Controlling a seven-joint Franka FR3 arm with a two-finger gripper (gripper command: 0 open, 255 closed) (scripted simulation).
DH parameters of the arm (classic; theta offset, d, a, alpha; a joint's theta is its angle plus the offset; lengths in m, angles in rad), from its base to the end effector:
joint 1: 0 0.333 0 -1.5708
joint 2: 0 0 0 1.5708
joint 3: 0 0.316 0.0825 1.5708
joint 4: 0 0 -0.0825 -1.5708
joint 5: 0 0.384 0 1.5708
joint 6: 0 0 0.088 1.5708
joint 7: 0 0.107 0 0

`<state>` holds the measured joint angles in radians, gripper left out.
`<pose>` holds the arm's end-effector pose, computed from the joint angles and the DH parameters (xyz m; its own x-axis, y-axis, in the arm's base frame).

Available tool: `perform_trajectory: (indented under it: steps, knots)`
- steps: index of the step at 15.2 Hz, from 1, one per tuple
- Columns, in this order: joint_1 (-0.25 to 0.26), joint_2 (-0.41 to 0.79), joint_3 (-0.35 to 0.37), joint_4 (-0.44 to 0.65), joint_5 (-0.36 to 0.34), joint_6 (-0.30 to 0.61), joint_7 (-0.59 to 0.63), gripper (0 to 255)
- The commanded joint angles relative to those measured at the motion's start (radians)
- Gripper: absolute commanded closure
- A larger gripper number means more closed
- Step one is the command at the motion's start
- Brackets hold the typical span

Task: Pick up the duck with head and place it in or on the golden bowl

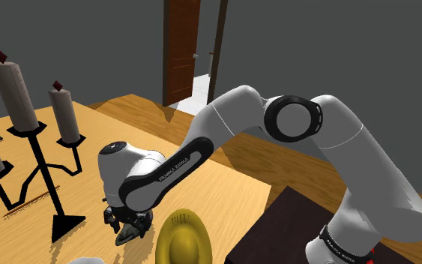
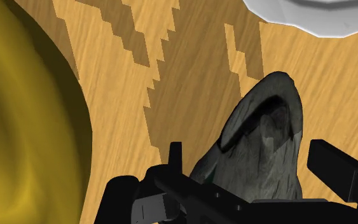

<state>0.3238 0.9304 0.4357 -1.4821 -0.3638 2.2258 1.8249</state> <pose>0.5469 0.4377 0.1449 0.5628 -0.8245 -0.0580 -0.8184 -0.5657 0.1013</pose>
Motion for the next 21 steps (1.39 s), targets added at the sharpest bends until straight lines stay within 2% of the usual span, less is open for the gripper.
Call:
perform_trajectory:
  steps: [1,4,5,14,21]
  knots:
    - [0.001,0.001,0.0,0.001,0.0,0.0,0.0,0]
    - [0.0,0.001,0.0,0.001,0.0,0.0,0.0,0]
    - [0.0,0.001,0.0,0.001,0.0,0.0,0.0,255]
    - [0.001,0.001,0.0,0.001,0.0,0.0,0.0,255]
    - [-0.015,-0.066,0.021,-0.019,0.019,-0.048,-0.005,255]
